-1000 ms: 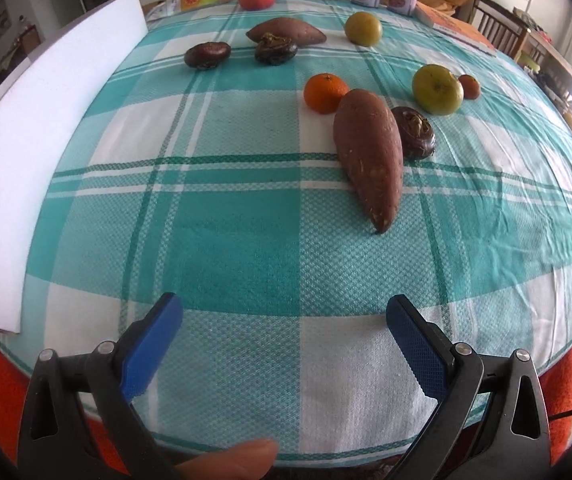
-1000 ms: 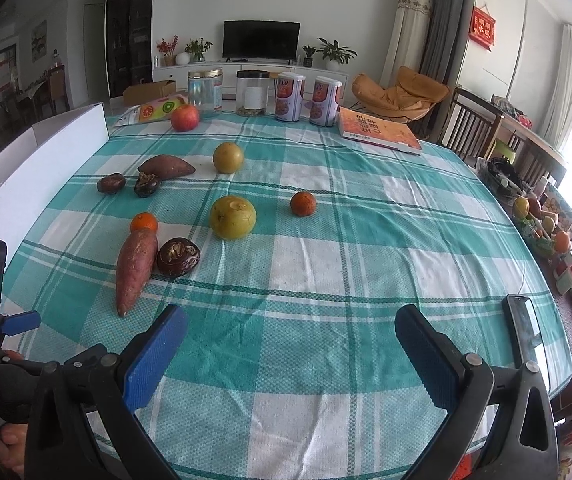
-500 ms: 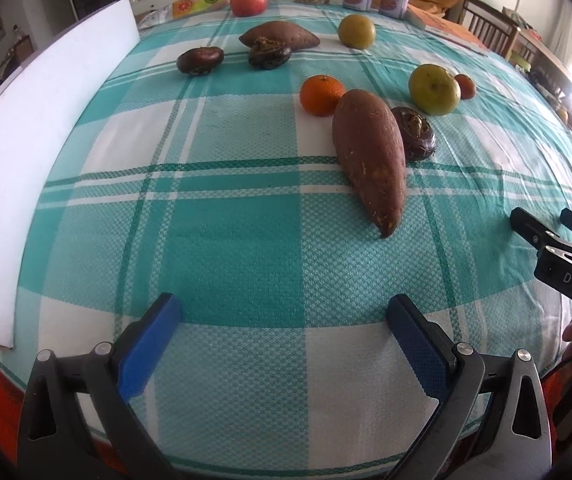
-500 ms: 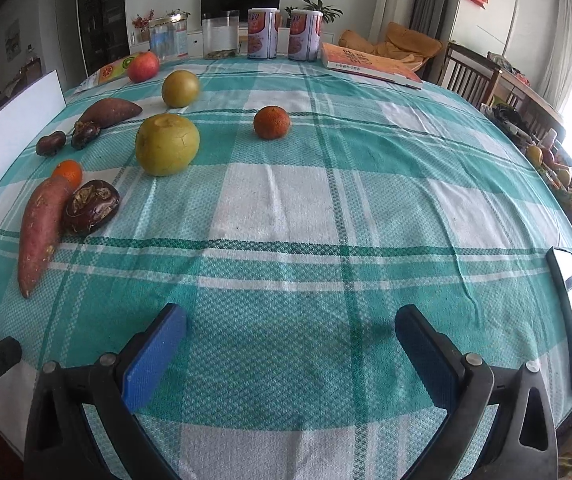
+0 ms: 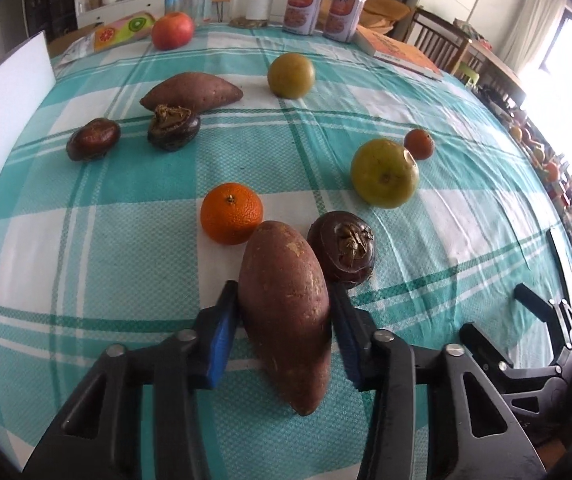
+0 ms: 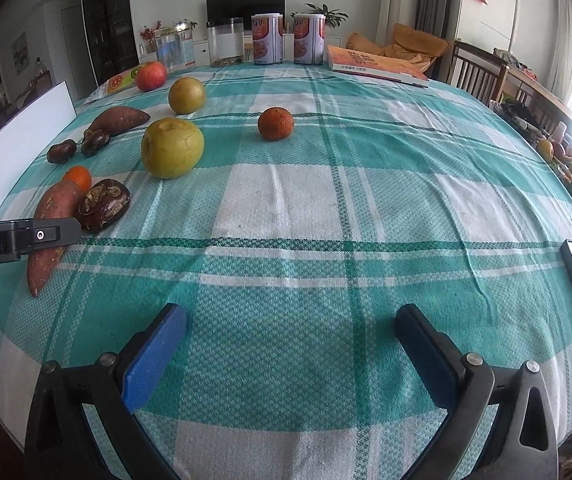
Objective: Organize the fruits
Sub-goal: 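Grasp the long sweet potato with the left tool while the right tool grasps a mandarin orange, then carry both fruits over the white box and open both tools to drop them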
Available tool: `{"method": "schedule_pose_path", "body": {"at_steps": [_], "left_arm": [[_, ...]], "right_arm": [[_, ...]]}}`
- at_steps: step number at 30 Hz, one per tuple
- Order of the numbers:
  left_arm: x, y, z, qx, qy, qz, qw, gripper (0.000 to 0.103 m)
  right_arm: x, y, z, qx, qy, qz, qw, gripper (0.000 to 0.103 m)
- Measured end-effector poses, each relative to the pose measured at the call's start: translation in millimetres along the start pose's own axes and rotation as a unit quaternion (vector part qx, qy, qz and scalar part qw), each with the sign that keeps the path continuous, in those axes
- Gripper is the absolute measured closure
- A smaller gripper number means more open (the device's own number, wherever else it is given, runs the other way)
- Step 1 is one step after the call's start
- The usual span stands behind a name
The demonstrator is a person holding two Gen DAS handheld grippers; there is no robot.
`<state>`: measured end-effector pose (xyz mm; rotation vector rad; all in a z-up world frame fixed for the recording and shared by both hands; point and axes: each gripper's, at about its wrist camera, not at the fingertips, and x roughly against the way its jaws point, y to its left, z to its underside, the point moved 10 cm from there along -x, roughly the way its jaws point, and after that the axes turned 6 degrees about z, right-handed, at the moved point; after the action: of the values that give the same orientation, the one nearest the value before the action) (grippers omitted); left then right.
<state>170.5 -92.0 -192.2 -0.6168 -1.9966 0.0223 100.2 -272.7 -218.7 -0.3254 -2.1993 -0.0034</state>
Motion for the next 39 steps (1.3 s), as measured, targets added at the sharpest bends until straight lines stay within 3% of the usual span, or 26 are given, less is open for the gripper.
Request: {"method": "schedule_pose_path", "body": {"at_steps": [3, 5, 6, 8, 10, 15, 17, 20, 23, 26, 28, 30, 33, 36, 39], "left_arm": [[11, 7, 8, 0.01, 0.003, 0.011, 0.9999, 0.06], [23, 14, 19, 0.013, 0.0, 0.015, 0.9998, 0.06], [30, 18, 25, 0.016, -0.001, 0.016, 0.9998, 0.06], [43, 29, 37, 0.026, -0.004, 0.014, 0.9996, 0.06], [57, 39, 47, 0.039, -0.009, 0.011, 0.9991, 0.06], [90, 52, 51, 0.054, -0.037, 0.004, 0.9979, 0.06], [99, 54, 49, 0.056, -0.046, 0.004, 0.9973, 0.06], [118, 57, 42, 0.072, -0.061, 0.021, 0.9953, 0.06], [158, 69, 28, 0.094, -0.095, 0.047, 0.9899, 0.06], [208, 104, 10, 0.118, -0.144, 0.029, 0.9821, 0.06], [239, 140, 3, 0.136, -0.172, -0.008, 0.9757, 0.06], [258, 184, 7, 0.162, -0.18, -0.061, 0.9683, 0.06], [265, 247, 24, 0.206, -0.163, -0.126, 0.9567, 0.06], [260, 285, 46, 0.23, -0.141, -0.168, 0.9483, 0.06], [250, 300, 64, 0.24, -0.123, -0.183, 0.9452, 0.059]], "right_arm": [[-5, -2, -12, 0.021, 0.02, -0.027, 0.999, 0.0], [-12, -16, -37, -0.007, 0.013, -0.041, 0.999, 0.004], [-18, -22, -53, -0.024, 0.01, -0.054, 0.998, 0.007], [-36, -31, -84, -0.05, 0.021, -0.071, 0.996, 0.028], [-56, -31, -112, -0.073, 0.038, -0.095, 0.992, 0.037], [-95, 2, -145, -0.077, 0.079, -0.139, 0.984, 0.043], [-102, 9, -149, -0.066, 0.078, -0.123, 0.987, 0.072], [-97, 15, -152, -0.07, 0.089, -0.126, 0.986, 0.073], [-64, 37, -166, -0.049, 0.072, -0.145, 0.986, 0.073], [-9, 107, -183, -0.004, 0.055, -0.217, 0.975, 0.073], [34, 175, -188, 0.043, 0.043, -0.274, 0.96, 0.073], [77, 250, -184, 0.088, 0.036, -0.335, 0.937, 0.073], [132, 357, -162, 0.14, 0.045, -0.419, 0.896, 0.073], [159, 438, -134, 0.19, 0.044, -0.447, 0.873, 0.073], [156, 484, -107, 0.228, 0.055, -0.432, 0.871, 0.072]]}}
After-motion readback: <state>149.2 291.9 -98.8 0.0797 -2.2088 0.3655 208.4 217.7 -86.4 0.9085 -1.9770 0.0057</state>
